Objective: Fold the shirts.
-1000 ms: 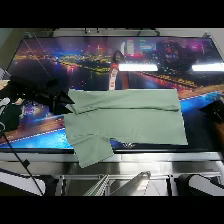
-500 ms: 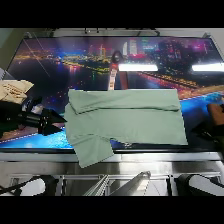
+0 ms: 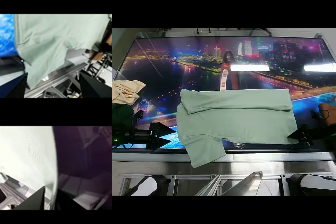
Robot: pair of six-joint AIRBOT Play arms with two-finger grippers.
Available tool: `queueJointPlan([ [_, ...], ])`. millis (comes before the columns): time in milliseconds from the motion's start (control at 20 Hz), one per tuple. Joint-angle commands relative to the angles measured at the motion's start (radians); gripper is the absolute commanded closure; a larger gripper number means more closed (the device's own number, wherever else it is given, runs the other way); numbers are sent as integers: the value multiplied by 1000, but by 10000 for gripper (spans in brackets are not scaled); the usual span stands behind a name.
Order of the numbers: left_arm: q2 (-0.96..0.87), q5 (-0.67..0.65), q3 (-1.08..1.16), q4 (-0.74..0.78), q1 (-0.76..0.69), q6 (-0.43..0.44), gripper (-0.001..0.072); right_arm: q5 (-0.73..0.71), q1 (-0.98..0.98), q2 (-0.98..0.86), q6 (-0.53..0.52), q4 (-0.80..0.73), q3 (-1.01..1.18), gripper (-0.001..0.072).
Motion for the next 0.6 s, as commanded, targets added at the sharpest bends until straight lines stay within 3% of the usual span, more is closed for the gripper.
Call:
queueJointPlan([
  [0,94,-4,-21,158,34,-108,14,-92,11,-22,-29,26,0,596],
  [50,118,-3,-21,204,31,-148,14,-93,11,-22,-43,27,0,695],
  [350,178,-16,-161,113,24,-168,15,-145,11,-22,-42,31,0,695],
  [550,177,-159,-242,-8,24,-143,16,-145,12,-22,-42,39,0,695],
])
